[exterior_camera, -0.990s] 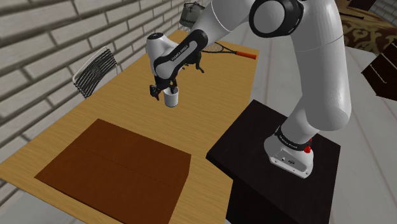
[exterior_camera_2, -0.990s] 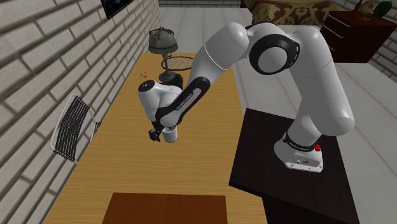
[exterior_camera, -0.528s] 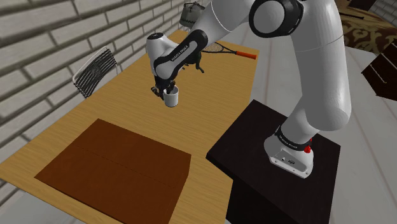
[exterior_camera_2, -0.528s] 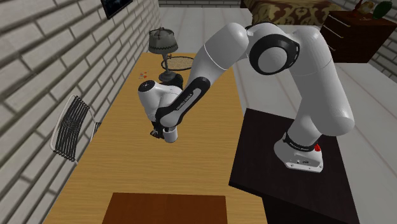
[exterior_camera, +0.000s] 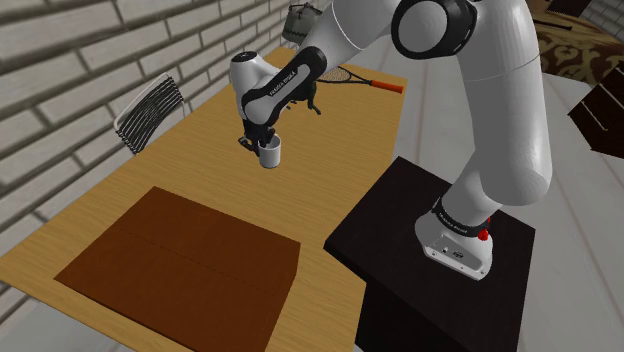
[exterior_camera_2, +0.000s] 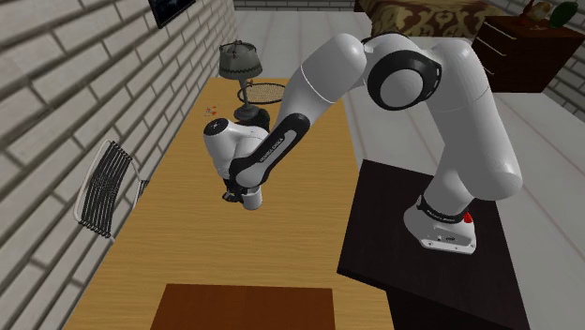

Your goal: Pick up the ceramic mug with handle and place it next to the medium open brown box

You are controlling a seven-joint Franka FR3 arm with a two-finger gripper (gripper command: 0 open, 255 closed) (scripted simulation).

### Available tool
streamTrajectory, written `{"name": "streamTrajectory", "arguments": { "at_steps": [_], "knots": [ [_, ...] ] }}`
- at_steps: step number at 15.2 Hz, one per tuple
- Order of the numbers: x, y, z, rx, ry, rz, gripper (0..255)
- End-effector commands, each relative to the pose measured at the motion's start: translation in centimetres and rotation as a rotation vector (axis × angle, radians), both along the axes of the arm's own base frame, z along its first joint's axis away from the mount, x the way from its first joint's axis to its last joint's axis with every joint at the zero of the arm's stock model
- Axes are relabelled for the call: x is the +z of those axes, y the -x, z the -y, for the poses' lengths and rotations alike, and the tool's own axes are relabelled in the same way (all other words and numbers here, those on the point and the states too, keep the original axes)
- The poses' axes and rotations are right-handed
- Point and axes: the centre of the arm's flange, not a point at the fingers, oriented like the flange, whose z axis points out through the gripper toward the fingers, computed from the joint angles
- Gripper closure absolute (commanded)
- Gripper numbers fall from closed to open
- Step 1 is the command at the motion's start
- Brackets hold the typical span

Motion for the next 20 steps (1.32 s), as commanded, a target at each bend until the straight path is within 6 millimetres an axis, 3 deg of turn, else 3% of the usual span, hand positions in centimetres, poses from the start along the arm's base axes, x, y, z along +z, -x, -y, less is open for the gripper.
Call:
{"name": "streamTrajectory", "arguments": {
  "at_steps": [1,20],
  "knots": [
    [0.5,0.0,0.0,0.000,0.000,0.000,255],
    [10.6,0.0,0.0,0.000,0.000,0.000,255]
  ]
}}
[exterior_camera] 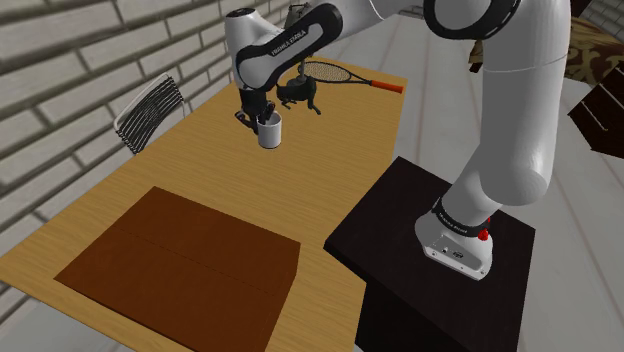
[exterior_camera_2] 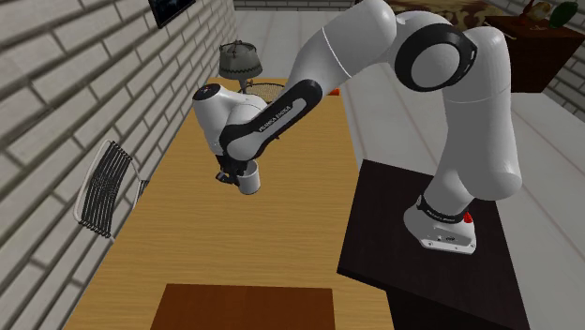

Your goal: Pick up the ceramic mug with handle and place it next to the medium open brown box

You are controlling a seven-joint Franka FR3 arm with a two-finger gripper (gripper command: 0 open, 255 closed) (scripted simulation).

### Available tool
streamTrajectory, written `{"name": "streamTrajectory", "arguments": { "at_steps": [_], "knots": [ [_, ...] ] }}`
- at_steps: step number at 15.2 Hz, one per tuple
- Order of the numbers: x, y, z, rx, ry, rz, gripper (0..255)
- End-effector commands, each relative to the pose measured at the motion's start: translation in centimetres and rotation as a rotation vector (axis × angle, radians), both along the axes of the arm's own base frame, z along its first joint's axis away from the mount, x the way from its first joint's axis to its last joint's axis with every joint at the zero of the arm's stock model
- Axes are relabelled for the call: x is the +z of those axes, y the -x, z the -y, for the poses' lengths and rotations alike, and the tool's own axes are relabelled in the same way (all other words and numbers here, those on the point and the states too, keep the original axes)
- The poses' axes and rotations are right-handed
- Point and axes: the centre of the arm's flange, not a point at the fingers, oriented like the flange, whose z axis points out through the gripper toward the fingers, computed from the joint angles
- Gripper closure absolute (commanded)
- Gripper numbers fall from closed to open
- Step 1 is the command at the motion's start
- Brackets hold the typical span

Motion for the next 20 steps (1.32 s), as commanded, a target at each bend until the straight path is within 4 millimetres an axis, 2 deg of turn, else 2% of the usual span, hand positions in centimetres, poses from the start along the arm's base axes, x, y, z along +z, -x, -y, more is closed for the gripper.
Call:
{"name": "streamTrajectory", "arguments": {
  "at_steps": [1,20],
  "knots": [
    [1.2,0.0,-0.2,0.000,0.000,0.000,255],
    [11.2,0.0,-0.2,0.000,0.000,0.000,255]
  ]
}}
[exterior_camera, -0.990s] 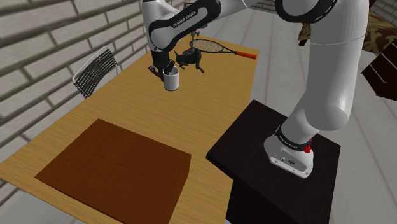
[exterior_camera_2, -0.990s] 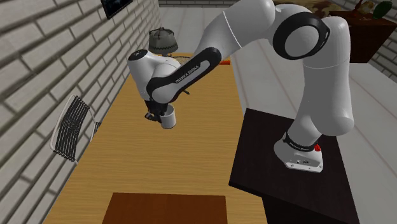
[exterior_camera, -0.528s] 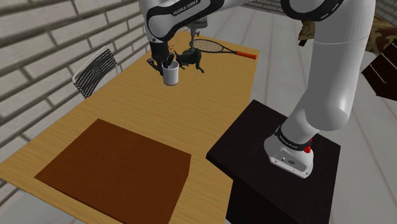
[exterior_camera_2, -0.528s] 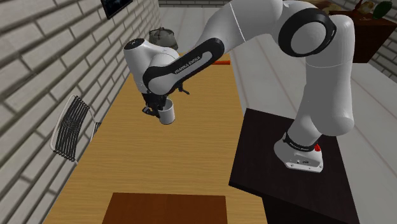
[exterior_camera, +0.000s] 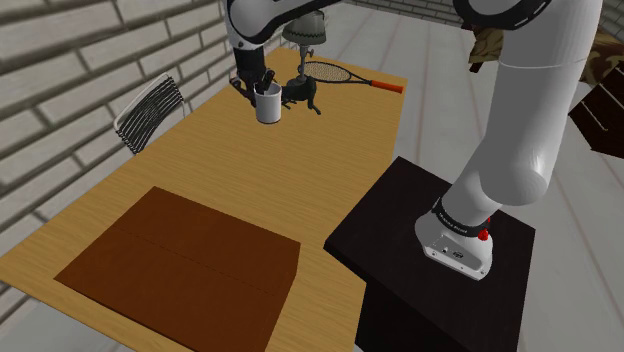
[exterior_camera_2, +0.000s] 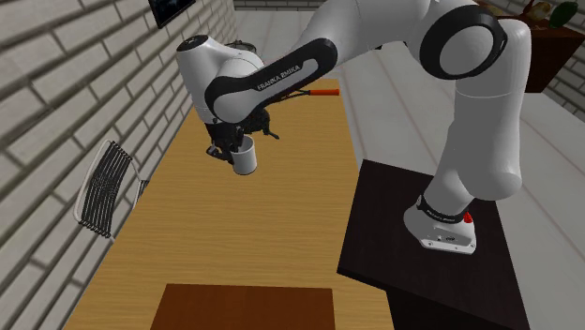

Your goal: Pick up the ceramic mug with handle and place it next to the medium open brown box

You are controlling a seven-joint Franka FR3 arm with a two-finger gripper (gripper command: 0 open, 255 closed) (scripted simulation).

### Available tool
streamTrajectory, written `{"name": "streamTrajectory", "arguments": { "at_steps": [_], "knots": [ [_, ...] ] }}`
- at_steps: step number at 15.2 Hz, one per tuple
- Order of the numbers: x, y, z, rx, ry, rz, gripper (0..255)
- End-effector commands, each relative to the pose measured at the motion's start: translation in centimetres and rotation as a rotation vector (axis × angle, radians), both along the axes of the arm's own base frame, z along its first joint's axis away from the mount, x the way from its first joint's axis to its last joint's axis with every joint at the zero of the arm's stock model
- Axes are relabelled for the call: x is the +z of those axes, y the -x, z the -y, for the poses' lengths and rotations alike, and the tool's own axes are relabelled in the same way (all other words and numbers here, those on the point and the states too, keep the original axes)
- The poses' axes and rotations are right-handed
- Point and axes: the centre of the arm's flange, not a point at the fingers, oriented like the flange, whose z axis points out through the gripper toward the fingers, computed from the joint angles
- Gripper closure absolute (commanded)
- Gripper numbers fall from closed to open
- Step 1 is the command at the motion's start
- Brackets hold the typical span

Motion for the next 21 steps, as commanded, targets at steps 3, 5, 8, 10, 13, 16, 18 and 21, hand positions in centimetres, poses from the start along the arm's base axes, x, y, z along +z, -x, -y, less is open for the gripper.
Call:
{"name": "streamTrajectory", "arguments": {
  "at_steps": [3,5,8,10,13,16,18,21],
  "knots": [
    [2.1,0.0,-0.1,0.000,0.000,0.000,255],
    [3.2,0.0,-0.1,0.000,0.000,0.000,255],
    [4.7,0.0,-0.1,0.000,0.000,0.000,255],
    [5.2,1.2,-0.6,0.000,0.000,0.000,255],
    [5.2,4.9,-2.0,0.000,0.000,0.000,255],
    [5.2,8.5,-3.5,0.000,0.000,0.000,255],
    [5.2,11.0,-4.5,0.000,0.000,0.000,255],
    [5.2,14.6,-6.0,0.000,0.000,0.000,255]
  ]
}}
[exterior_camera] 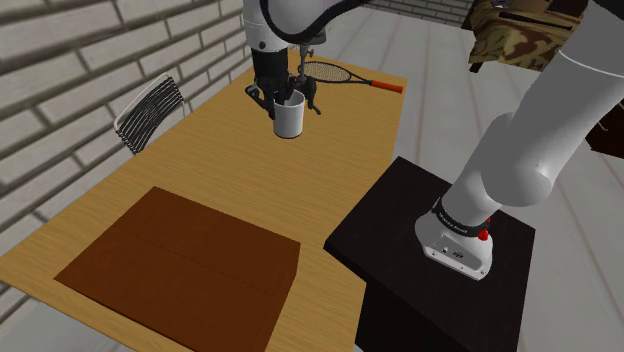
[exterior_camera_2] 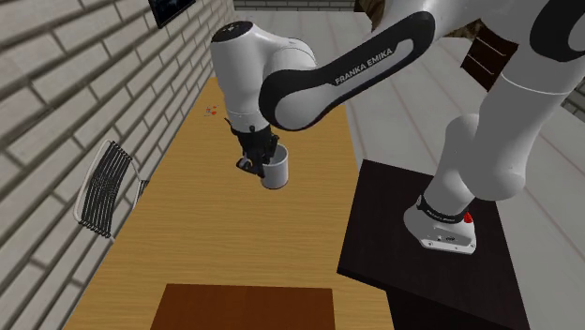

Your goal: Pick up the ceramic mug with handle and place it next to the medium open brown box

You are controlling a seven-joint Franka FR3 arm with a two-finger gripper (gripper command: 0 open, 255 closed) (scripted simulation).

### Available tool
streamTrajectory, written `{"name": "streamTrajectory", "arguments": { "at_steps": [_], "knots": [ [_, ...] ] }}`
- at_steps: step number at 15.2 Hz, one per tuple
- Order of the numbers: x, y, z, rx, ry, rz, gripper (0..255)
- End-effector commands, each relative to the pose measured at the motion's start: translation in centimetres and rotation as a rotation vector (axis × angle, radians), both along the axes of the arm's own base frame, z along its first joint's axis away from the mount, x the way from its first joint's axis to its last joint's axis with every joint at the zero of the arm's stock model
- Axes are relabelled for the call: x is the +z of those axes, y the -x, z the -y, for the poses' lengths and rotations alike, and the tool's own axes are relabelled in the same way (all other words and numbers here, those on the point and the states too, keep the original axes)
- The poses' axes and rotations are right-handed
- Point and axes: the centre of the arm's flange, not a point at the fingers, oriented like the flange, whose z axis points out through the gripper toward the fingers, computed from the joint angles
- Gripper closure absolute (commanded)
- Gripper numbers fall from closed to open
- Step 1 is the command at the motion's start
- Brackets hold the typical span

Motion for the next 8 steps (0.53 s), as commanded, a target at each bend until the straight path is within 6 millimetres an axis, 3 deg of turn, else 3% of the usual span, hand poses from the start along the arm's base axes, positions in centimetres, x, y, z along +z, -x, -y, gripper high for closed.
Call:
{"name": "streamTrajectory", "arguments": {
  "at_steps": [1,8],
  "knots": [
    [0.2,2.5,-1.0,-0.001,0.000,0.000,255],
    [0.2,11.0,-4.5,-0.001,0.000,0.000,255]
  ]
}}
